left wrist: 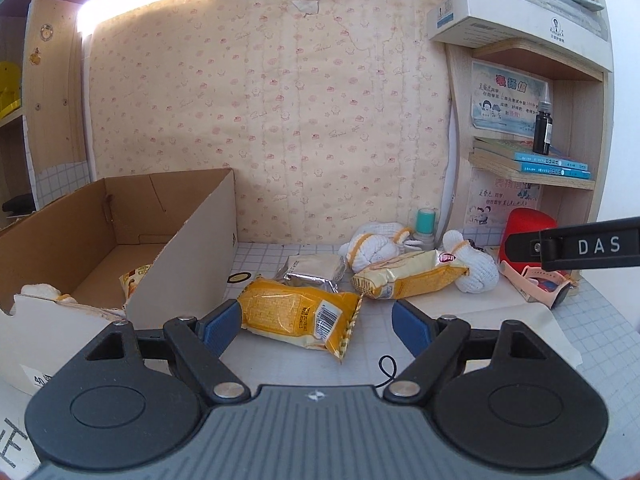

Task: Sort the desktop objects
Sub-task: 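Move both tools away from the shoebox toward the remaining desk items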

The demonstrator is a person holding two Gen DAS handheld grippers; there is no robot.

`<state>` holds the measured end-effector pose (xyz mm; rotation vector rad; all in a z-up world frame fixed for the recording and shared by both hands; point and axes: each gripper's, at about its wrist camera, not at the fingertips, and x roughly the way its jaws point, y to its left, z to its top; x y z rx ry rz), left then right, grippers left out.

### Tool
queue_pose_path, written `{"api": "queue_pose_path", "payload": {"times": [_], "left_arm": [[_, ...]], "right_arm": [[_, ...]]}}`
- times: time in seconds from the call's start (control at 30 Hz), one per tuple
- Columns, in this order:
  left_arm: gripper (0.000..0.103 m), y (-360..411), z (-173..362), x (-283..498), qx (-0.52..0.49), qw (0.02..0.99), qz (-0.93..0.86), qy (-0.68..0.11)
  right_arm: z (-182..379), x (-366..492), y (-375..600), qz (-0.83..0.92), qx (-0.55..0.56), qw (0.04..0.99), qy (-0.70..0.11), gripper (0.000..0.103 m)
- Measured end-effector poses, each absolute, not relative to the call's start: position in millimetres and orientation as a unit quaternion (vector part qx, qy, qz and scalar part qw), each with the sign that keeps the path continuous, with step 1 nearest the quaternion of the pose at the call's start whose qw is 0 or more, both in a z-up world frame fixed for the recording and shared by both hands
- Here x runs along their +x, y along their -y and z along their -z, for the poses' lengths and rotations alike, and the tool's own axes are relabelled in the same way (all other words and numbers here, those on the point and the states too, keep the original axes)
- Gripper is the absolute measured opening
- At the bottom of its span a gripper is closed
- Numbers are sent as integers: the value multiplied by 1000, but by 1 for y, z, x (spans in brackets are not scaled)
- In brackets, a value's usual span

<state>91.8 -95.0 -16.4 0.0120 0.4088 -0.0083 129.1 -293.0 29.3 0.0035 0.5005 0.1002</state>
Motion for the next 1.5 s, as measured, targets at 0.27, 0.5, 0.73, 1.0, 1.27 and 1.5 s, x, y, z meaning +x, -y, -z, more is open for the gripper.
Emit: {"api": "queue_pose_path", "payload": {"times": [0.27,0.5,0.73,1.0,1.27,1.5], "left_arm": [[87,96,31,107,-6,977,-23,-211],[88,97,33,131,-16,974,-51,-219],[88,101,32,168,-29,963,-106,-247],[89,99,38,205,-46,943,-160,-289],[93,92,53,220,-66,927,-163,-330],[93,92,52,197,-56,933,-120,-334]], "right_arm": [[-23,139,296,-54,1,966,-252,80],[-19,151,297,-59,0,965,-255,80],[-18,161,299,-63,-1,964,-257,80],[-16,165,304,-63,3,964,-258,80],[-15,163,311,-62,7,965,-255,80],[-14,161,309,-65,10,965,-256,80]]}}
